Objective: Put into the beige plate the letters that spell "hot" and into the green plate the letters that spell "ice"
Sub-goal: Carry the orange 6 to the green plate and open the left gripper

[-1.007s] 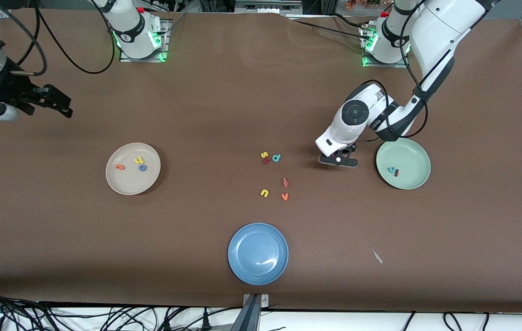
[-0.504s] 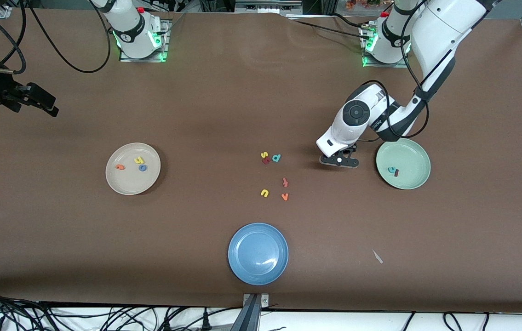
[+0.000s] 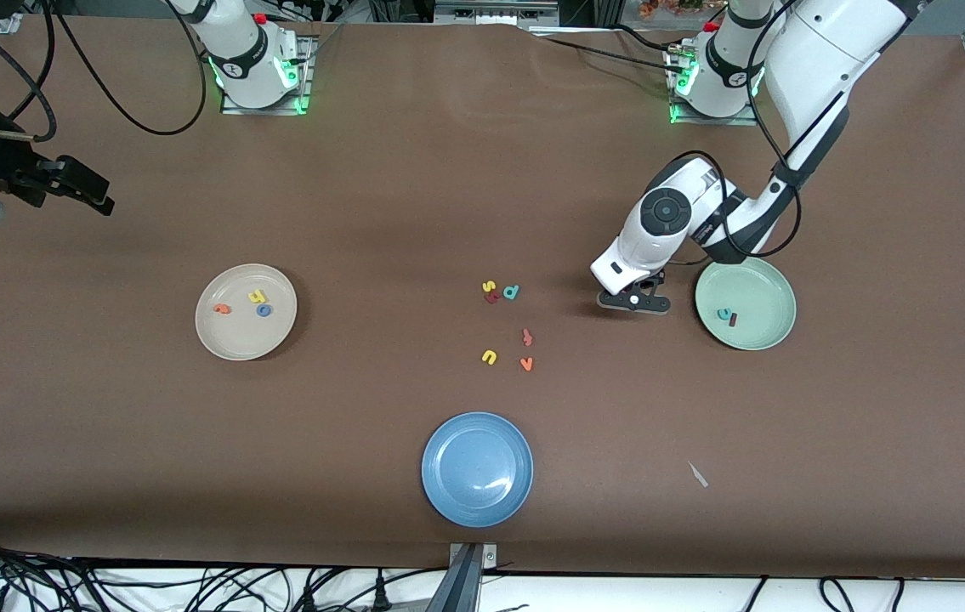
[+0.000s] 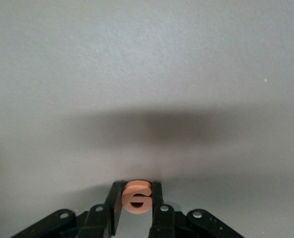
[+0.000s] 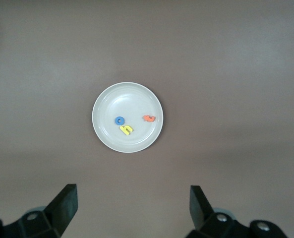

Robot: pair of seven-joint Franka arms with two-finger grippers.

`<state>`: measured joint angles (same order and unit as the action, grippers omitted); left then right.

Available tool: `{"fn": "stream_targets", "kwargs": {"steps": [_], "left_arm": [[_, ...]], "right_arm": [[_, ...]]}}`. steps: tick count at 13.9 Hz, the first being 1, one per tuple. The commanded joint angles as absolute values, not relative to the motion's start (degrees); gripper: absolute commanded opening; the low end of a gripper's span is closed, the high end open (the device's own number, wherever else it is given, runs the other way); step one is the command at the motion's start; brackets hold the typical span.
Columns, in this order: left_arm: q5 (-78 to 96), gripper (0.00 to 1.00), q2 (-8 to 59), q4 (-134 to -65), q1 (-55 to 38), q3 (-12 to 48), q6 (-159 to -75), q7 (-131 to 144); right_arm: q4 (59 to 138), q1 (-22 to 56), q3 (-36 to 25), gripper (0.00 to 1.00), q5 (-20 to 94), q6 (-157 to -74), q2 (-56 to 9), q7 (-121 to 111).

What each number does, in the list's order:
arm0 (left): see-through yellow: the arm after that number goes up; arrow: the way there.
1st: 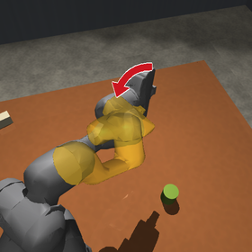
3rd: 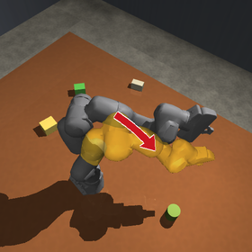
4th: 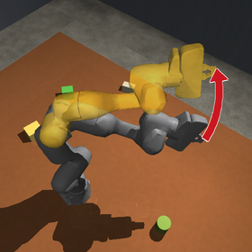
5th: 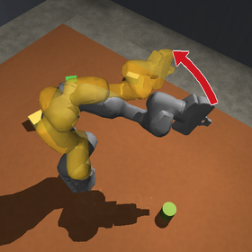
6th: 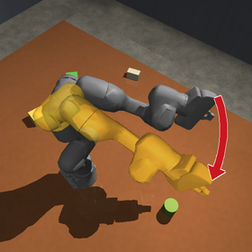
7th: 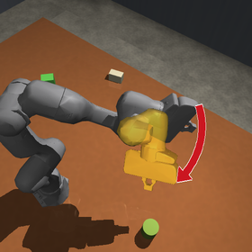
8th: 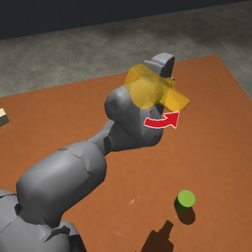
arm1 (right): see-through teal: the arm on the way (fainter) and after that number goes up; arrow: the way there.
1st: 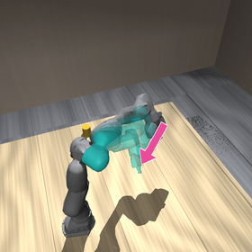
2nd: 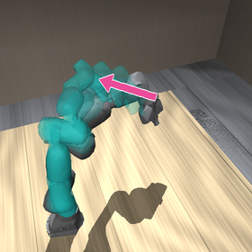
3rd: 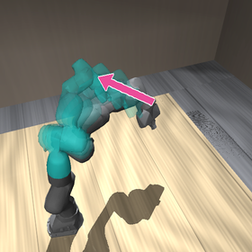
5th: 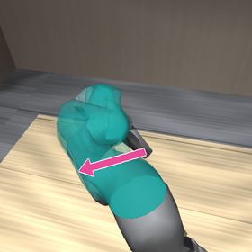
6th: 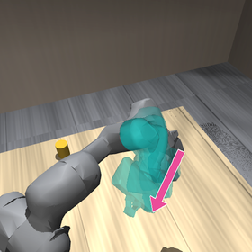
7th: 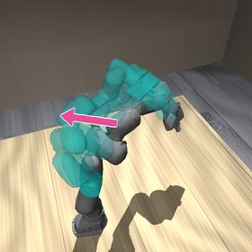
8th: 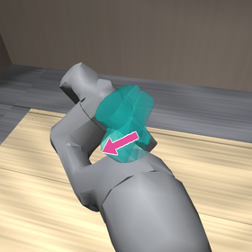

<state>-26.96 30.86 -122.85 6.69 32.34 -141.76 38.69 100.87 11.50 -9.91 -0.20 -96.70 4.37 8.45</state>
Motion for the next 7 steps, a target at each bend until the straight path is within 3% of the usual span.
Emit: {"fn": "stream_targets", "kwargs": {"steps": [1,7], "left_arm": [[-29.09,0.09,29.35,-123.40,6.77,32.61,-141.50,39.46],[-28.83,0.09,25.06,-122.87,7.56,32.78,-140.98,39.38]], "right_arm": [[100.72,11.78,-9.32,1.00,-0.53,-95.63,4.92,9.05],[100.37,11.69,-9.49,1.00,-0.53,-95.62,4.75,9.05]]}}
